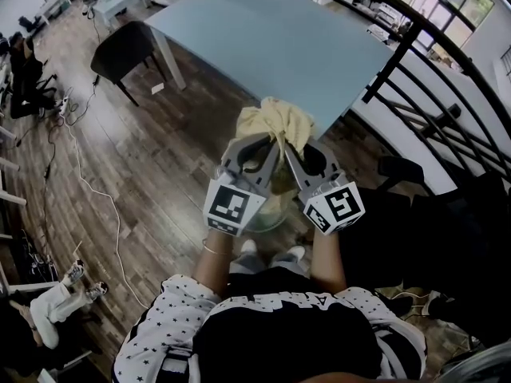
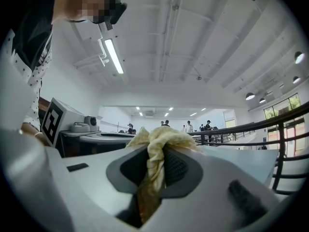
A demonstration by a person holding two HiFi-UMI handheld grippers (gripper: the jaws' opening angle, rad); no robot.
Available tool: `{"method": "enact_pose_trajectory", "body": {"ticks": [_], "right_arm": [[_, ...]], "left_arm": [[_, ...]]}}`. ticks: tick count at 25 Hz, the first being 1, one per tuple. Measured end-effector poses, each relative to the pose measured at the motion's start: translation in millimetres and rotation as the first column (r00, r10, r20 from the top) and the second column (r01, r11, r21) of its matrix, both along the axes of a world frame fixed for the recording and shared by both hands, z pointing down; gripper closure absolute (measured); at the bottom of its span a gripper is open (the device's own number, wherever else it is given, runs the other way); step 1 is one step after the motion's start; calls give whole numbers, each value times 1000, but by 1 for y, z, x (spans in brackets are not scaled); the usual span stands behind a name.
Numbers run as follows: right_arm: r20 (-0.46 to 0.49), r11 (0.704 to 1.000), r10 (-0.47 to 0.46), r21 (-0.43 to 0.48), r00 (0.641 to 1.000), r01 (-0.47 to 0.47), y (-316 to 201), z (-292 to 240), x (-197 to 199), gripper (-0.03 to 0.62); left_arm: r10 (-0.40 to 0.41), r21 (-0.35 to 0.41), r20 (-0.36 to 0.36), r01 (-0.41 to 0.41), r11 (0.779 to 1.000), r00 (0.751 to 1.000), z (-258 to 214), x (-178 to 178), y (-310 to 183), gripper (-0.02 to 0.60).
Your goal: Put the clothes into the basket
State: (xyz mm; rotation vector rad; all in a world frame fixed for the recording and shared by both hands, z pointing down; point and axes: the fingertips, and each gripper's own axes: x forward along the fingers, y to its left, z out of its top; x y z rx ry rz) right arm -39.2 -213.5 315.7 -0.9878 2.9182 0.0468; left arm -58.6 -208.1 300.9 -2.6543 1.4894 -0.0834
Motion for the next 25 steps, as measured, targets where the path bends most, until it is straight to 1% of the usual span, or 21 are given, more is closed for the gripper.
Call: {"method": "enact_pose_trajectory", "body": {"ticks": [7,11,17,20,25], "right_arm": [[-8,998,-8,-56,1000,7,-5,23,-4,523],[-19,998,-23,-62,1000,22,-8,35,-5,523],[-31,995,-27,-100,999,24,-11,55,-12,523],[-37,993,-23,-118,999,18,-14,64,-14,523],[-57,989,-26,-149,998,18,-20,78,-14,523]], "left_arm": [[-2,-45,-7,2,999,1000,23,-4,-5,555],[-1,-63,-6,0,998,1000,34,-5,-8,555],[2,-94,-15,-4,996,1000,54,-11,-12,555],[7,-109,-9,-8,994,1000,63,-13,-14,555],[11,-146,-11,-13,989,1000,77,-12,-20,554]]}}
